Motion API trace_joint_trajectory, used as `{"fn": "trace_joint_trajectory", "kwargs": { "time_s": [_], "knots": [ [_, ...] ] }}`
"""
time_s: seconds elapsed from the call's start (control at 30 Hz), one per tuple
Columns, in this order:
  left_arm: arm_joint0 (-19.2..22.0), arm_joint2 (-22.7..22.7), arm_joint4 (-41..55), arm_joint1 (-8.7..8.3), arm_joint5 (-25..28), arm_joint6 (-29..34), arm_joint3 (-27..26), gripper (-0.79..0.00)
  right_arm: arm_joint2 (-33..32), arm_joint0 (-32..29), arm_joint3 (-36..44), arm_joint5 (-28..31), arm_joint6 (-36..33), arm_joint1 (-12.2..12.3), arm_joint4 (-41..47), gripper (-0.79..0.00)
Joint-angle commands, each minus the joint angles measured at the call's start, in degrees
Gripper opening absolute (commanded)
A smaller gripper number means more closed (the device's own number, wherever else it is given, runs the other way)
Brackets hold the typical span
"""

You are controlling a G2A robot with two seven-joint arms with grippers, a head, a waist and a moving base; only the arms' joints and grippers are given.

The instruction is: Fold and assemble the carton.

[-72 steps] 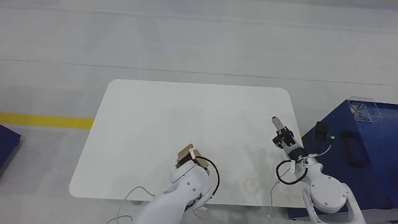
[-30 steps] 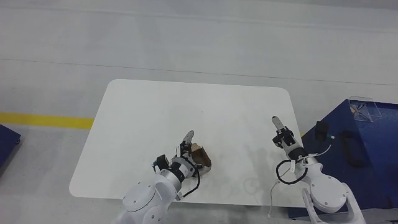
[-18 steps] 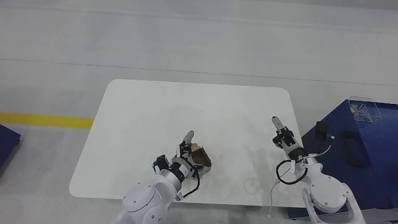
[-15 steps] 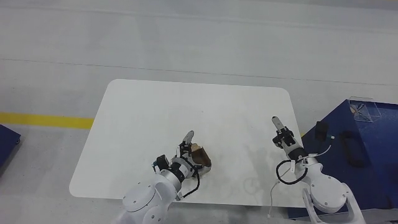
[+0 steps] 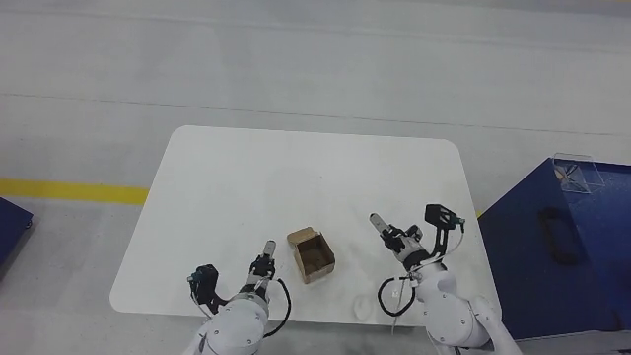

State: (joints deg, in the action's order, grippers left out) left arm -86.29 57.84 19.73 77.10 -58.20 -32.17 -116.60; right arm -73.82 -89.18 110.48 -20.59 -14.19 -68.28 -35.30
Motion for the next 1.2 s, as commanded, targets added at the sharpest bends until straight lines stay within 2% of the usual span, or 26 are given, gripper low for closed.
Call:
{"fn": "trace_joint_trajectory", "kwargs": {
  "time_s": [0.0, 0.1, 0.27, 0.53, 0.73, 1.17],
  "knots": [
    [2.2, -1.1, 1.1, 0.0, 0.2, 1.1, 5.7, 0.0, 3.1, 2.0, -1.8, -3.5, -2.3, -0.3, -3.5, 0.0],
    [5.9, -2.0, 2.9, 0.65, 0.2, -1.8, 11.2, 0.0, 6.9, 5.2, -4.3, -8.4, -4.7, -1.0, -5.7, 0.0],
    [11.1, -6.1, 5.7, 2.16, 0.2, -5.0, 15.6, 0.0, 12.1, 8.7, -7.4, -10.3, -5.2, -2.0, -8.6, 0.0],
    [14.1, -9.7, 9.2, 3.6, 0.2, -9.3, 20.1, 0.0, 16.0, 11.4, -10.3, -12.3, -5.5, -3.2, -10.8, 0.0],
    [15.7, -12.3, 11.2, 4.37, 0.2, -10.8, 20.7, 0.0, 18.2, 12.5, -12.6, -12.5, -6.4, -3.8, -13.0, 0.0],
    [18.4, -14.7, 16.2, 4.95, 0.2, -12.1, 24.7, 0.0, 20.7, 14.6, -16.8, -13.0, -7.4, -5.1, -17.5, 0.0]
  ]
}}
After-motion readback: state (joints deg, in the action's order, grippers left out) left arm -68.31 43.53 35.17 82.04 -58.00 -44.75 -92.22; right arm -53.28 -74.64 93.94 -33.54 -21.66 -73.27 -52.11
